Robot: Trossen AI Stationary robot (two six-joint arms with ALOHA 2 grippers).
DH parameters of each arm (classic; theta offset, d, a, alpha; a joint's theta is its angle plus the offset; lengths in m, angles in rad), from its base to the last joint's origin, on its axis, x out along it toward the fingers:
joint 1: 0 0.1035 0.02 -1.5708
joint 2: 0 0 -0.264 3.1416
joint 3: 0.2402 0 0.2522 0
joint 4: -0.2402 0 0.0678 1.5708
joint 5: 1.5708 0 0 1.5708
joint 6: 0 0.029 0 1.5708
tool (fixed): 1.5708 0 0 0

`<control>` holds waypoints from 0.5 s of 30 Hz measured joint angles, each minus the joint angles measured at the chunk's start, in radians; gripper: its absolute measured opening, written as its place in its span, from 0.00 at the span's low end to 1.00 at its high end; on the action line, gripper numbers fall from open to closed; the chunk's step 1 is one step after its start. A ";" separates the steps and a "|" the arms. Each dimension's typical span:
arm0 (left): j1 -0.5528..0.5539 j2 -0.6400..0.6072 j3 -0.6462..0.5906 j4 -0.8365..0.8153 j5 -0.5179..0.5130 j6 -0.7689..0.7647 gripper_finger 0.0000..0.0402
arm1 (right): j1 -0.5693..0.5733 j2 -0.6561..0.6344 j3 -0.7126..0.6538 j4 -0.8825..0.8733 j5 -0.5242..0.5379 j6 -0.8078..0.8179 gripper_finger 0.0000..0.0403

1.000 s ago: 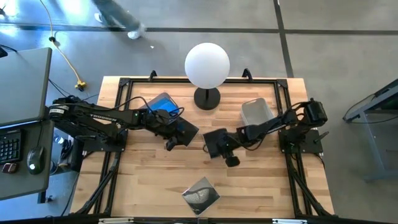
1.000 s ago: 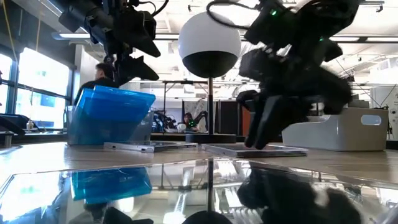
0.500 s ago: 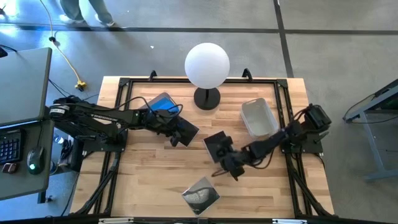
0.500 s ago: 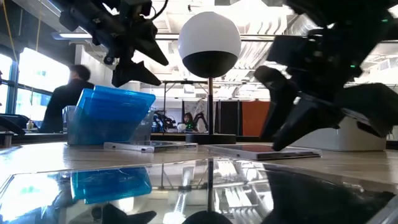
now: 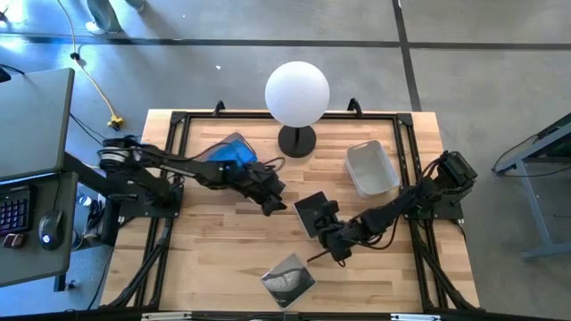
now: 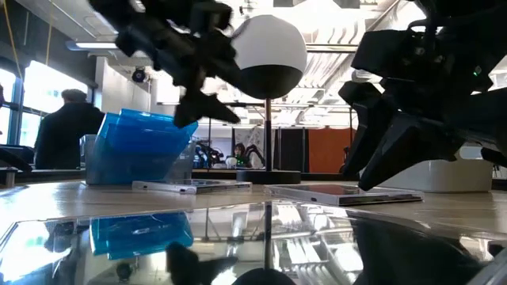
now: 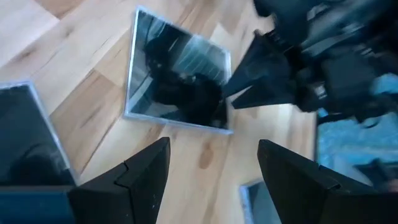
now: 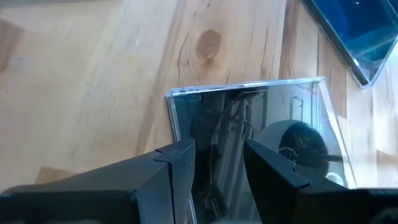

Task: Pick & place jewel cases by type
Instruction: Put the top right black CD case into the gray bin

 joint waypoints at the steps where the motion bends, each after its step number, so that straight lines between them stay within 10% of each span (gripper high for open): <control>1: -0.004 0.027 0.033 -0.026 -0.003 0.017 0.60 | 0.000 0.000 0.000 0.003 0.000 0.005 0.33; 15: -0.002 0.336 0.362 -0.179 -0.092 0.084 0.60 | 0.072 -0.011 0.045 -0.064 0.158 -0.086 0.33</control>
